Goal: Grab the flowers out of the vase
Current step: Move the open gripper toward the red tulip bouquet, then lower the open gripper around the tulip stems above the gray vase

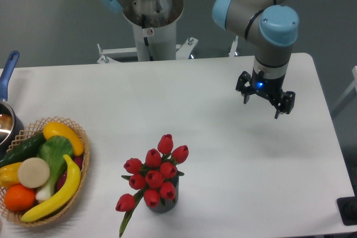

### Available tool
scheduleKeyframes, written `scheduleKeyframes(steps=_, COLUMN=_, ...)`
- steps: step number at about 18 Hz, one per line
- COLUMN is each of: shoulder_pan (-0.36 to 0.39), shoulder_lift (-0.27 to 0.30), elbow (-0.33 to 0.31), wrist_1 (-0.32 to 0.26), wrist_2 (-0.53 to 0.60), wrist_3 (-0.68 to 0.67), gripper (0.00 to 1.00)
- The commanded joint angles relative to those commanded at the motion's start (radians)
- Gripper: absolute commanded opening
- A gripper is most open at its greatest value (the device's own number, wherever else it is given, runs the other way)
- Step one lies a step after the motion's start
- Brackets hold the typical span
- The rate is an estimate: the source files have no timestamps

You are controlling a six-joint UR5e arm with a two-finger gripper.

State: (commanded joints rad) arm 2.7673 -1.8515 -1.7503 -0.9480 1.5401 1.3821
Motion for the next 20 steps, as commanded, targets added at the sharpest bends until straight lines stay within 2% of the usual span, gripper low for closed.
scheduleKeyframes(steps=5, shoulder_pan=0.002, shoulder_lift=0.008, elbow=-0.02, wrist_1=0.003, wrist_2=-0.04, wrist_3=-0.008, gripper=1.0)
scheduleKeyframes(steps=8, shoulder_pan=0.008, shoulder_lift=0.047, elbow=-0.064, wrist_1=0.011, wrist_2=-0.099, wrist_3=-0.038, gripper=1.0)
scheduleKeyframes(steps=12, shoulder_pan=0.035, shoulder_lift=0.129, elbow=-0.182, wrist_1=0.127, wrist_2=-0.312, wrist_3=-0.11, gripper=1.0)
scheduleKeyframes(steps=16, shoulder_pan=0.028, shoulder_lift=0.167, elbow=-0.216, wrist_1=0.159, wrist_2=-0.614, wrist_3=-0.126, gripper=1.0)
scheduleKeyframes(steps=20, shoulder_pan=0.035, shoulder_lift=0.187, elbow=-0.251, wrist_1=0.161, wrist_2=-0.805, wrist_3=-0.124, gripper=1.0)
